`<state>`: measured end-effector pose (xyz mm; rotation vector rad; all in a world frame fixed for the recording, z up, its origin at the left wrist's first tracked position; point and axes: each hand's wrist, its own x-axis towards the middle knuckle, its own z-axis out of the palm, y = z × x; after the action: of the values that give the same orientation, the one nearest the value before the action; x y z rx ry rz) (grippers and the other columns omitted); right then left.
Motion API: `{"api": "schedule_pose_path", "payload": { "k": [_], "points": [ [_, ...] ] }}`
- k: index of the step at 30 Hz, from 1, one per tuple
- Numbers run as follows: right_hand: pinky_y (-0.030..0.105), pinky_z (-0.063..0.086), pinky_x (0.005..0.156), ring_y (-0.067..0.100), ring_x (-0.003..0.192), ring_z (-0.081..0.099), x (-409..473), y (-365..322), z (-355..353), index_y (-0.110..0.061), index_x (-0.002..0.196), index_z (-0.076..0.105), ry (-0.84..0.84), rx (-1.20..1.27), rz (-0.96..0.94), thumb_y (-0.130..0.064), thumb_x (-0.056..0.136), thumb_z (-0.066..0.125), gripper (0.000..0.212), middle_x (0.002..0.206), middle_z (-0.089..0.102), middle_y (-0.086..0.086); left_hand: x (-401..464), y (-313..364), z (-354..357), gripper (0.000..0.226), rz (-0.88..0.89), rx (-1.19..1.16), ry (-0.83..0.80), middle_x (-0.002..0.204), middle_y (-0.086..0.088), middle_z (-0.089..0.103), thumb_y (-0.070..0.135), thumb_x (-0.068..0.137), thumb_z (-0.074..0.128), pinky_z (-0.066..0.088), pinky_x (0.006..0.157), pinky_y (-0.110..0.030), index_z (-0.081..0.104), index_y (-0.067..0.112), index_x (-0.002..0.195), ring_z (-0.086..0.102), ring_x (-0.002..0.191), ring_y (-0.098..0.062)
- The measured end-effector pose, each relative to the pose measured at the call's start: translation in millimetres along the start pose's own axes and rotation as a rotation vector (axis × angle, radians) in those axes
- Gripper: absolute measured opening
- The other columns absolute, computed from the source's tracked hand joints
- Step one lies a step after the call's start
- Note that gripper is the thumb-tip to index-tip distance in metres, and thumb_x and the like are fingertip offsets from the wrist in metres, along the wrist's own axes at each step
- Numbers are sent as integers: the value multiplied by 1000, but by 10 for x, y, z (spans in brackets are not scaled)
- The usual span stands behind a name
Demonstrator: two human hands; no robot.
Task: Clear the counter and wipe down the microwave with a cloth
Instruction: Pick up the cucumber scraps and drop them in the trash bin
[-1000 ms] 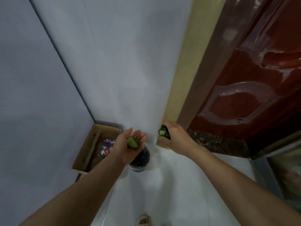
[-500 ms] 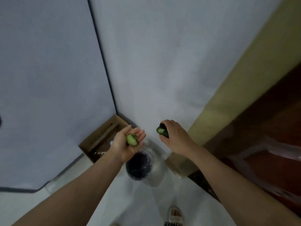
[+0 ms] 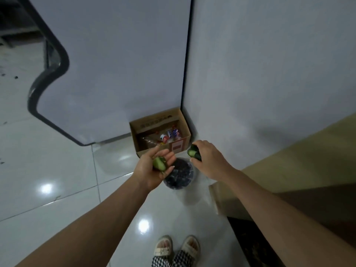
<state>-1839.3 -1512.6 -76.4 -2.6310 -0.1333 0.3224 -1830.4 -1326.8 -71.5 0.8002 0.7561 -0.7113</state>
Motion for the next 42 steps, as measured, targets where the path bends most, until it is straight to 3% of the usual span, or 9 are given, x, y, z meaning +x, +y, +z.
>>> {"api": "schedule_pose_path", "payload": {
  "k": [7,13,20,31,42],
  "points": [
    [37,43,93,27,109,48,191,131,489,-11,126,45,-68,-5,16,-27,88,60,43,119,51,11,413,-159,-420,30,-3,-48,40,94,-7,68,34,95,44,48,76,-32,62,11,91,66,87,-18],
    [35,41,88,27,109,48,436,534,987,-12,124,44,-168,-46,37,-29,90,58,40,118,51,11,1000,-379,-741,28,7,-76,114,90,-7,64,32,96,42,47,75,-31,61,11,98,64,81,-18],
    [37,43,92,27,113,47,861,1097,1621,-12,128,42,-250,-76,18,-29,90,59,45,122,50,10,1862,-790,-1002,26,5,-158,213,88,-8,65,30,97,43,46,78,-31,59,11,92,64,81,-18],
    [33,38,97,26,118,45,1451,2015,3177,-10,130,43,-272,-104,-67,-28,90,59,47,127,50,11,3428,-1380,-1482,25,-1,-90,279,83,-4,62,30,98,39,43,76,-30,56,16,86,61,77,-16],
    [35,42,87,29,113,44,1924,2635,4414,-9,128,43,-264,-228,-110,-27,87,61,47,122,48,11,4785,-1585,-1921,23,53,1,337,87,-1,66,30,97,44,45,75,-29,60,15,92,63,81,-14]
  ]
}}
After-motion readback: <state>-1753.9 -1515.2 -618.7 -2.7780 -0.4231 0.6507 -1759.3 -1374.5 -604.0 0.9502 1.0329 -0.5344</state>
